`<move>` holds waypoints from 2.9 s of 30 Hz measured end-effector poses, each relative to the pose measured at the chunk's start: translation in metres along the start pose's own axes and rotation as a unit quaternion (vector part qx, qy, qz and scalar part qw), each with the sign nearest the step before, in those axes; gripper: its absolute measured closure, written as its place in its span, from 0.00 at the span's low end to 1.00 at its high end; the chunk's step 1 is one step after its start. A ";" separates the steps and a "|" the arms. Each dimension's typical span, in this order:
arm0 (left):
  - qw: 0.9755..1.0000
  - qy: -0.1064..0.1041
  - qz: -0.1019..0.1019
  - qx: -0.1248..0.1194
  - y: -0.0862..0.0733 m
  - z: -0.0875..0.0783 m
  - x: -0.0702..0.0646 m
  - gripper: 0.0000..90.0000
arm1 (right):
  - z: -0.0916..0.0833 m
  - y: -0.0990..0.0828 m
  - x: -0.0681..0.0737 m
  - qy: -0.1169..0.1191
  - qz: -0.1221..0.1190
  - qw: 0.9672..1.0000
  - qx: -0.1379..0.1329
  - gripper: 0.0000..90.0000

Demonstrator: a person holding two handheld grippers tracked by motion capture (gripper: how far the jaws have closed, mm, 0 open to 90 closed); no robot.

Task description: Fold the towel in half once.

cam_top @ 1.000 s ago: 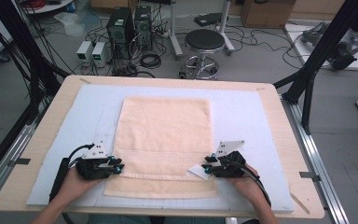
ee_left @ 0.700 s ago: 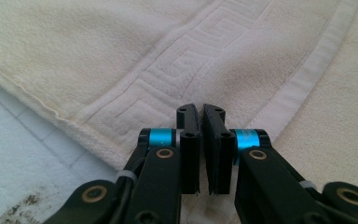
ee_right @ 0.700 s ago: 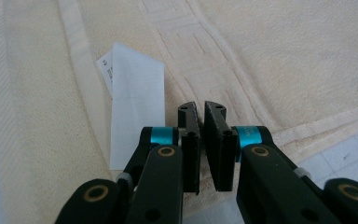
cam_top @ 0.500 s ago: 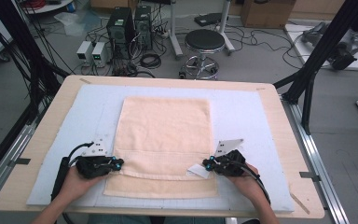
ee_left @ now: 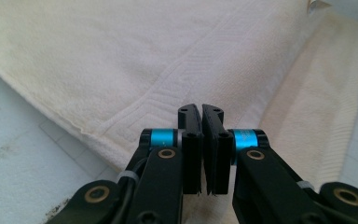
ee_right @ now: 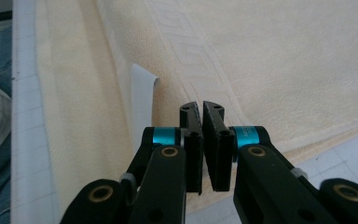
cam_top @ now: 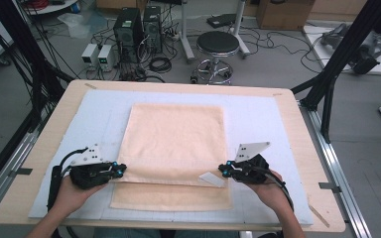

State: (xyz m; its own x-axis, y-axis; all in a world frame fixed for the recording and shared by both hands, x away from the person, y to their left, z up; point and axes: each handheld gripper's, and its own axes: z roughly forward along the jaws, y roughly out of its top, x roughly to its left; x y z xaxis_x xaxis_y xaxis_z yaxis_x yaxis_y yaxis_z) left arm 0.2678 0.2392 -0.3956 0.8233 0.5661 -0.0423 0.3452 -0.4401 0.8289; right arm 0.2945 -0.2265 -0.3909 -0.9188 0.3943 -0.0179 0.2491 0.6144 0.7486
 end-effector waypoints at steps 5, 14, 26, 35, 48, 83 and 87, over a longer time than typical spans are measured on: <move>1.000 -0.006 0.017 -0.013 0.008 -0.020 -0.014 0.96 | -0.019 0.005 0.010 0.005 -0.006 1.000 -0.018 0.97; 0.999 -0.036 0.010 0.024 -0.015 -0.015 -0.029 0.75 | -0.022 -0.010 0.026 0.038 0.002 0.999 0.006 0.80; 0.999 -0.019 0.014 0.037 -0.013 0.015 -0.015 0.67 | 0.012 -0.025 0.021 0.036 0.002 0.999 0.025 0.72; 1.000 -0.008 -0.003 0.026 0.001 0.032 -0.001 0.58 | 0.021 -0.016 -0.001 -0.008 0.034 0.999 0.005 0.61; 0.998 0.044 -0.030 0.023 0.003 0.047 0.025 0.53 | 0.034 -0.007 -0.036 -0.057 0.061 0.997 0.001 0.60; 0.995 0.056 -0.078 0.001 0.022 0.039 0.047 0.14 | 0.019 0.021 -0.051 -0.097 0.089 0.991 -0.039 0.25; 0.995 0.055 -0.080 -0.005 0.027 0.036 0.048 0.14 | 0.019 0.028 -0.051 -0.094 0.085 0.991 -0.041 0.25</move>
State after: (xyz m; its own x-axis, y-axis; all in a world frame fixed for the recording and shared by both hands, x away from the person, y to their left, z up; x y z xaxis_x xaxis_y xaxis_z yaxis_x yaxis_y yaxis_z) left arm 0.3330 0.2301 -0.3953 0.7033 0.7016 -0.1142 0.4633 -0.3306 0.8222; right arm 0.3542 -0.2171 -0.3816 -0.7902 0.6128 -0.0045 0.3631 0.4740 0.8021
